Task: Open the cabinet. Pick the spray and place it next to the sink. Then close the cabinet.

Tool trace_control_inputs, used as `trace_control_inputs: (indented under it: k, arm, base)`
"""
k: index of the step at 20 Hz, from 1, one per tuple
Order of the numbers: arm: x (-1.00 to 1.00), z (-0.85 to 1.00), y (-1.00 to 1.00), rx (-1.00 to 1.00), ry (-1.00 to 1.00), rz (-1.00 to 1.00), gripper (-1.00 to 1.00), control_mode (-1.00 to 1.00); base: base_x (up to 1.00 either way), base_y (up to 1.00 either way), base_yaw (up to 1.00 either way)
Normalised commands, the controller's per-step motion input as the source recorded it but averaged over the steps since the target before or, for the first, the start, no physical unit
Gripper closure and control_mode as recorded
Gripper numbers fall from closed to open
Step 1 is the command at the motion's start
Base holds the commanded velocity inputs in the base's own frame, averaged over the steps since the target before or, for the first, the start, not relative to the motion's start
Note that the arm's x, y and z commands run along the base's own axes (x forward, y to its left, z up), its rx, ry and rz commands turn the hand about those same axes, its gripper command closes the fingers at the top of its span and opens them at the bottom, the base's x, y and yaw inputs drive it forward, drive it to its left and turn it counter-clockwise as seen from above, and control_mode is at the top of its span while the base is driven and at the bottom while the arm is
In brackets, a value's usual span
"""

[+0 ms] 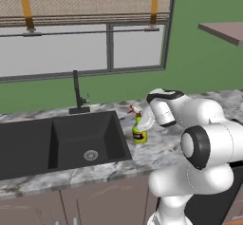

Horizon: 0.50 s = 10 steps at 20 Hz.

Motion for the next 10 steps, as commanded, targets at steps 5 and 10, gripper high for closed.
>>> trace_control_inputs:
  k: [5,10]
  arm:
    - [0.00,0.00,0.00,0.00,0.00,0.00,-1.00,-1.00]
    - [0.00,0.00,0.00,0.00,0.00,0.00,-1.00,-1.00]
  base:
    - [0.00,0.00,0.00]
    - [0.00,0.00,0.00]
